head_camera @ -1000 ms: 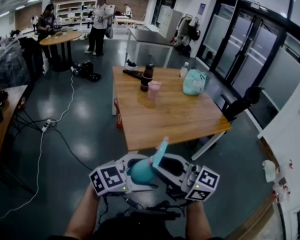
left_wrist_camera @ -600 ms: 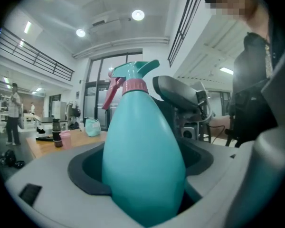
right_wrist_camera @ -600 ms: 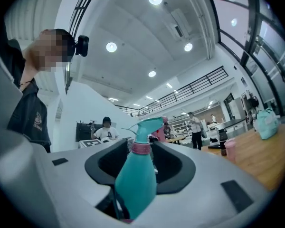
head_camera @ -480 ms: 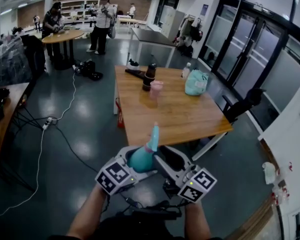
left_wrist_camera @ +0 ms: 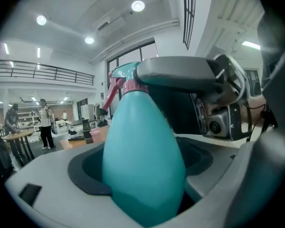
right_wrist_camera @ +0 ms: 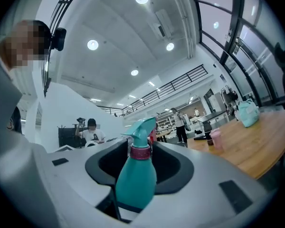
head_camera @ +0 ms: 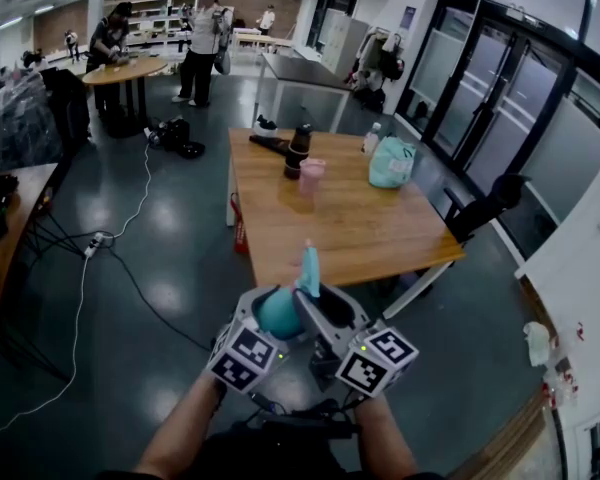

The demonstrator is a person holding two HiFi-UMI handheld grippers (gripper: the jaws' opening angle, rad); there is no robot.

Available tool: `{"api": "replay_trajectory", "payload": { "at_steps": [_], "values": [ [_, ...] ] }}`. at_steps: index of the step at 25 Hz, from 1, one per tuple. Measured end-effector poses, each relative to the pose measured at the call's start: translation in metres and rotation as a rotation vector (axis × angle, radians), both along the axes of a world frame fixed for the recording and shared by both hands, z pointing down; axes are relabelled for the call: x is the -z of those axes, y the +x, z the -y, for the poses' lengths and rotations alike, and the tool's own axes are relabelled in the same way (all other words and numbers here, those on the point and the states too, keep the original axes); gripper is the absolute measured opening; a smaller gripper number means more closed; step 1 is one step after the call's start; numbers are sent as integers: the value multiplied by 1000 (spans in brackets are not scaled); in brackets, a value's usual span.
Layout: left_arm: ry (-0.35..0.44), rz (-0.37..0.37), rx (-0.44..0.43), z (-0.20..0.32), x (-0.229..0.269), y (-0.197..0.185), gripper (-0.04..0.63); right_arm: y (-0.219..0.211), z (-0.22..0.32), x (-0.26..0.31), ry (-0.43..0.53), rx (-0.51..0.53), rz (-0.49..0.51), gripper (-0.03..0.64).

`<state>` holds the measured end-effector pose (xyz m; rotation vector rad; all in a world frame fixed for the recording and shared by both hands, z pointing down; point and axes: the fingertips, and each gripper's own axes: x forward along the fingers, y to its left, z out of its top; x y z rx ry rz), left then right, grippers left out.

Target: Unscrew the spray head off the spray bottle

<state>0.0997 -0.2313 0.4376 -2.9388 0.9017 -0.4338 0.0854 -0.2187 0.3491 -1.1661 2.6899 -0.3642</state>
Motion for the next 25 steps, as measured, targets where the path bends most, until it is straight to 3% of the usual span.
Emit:
{"api": "replay_trajectory", "payload": {
  "at_steps": [2, 6, 14, 20, 25],
  "values": [
    [1, 1, -1, -2, 0, 1, 423, 0, 0, -1, 1, -9, -11, 132],
    [-6, 1, -39, -8, 2, 2, 423, -1, -5, 1, 17, 30, -27, 132],
    [-23, -26, -212, -30, 10, 11, 423, 5, -22, 7, 53, 138, 11, 132],
    [-47, -73, -378, -56, 20, 18, 423, 10, -41, 14, 98, 278, 52, 132],
    [-61, -112, -455, -70, 24, 23, 423, 12, -51, 17, 130, 350, 70, 133]
  ]
}}
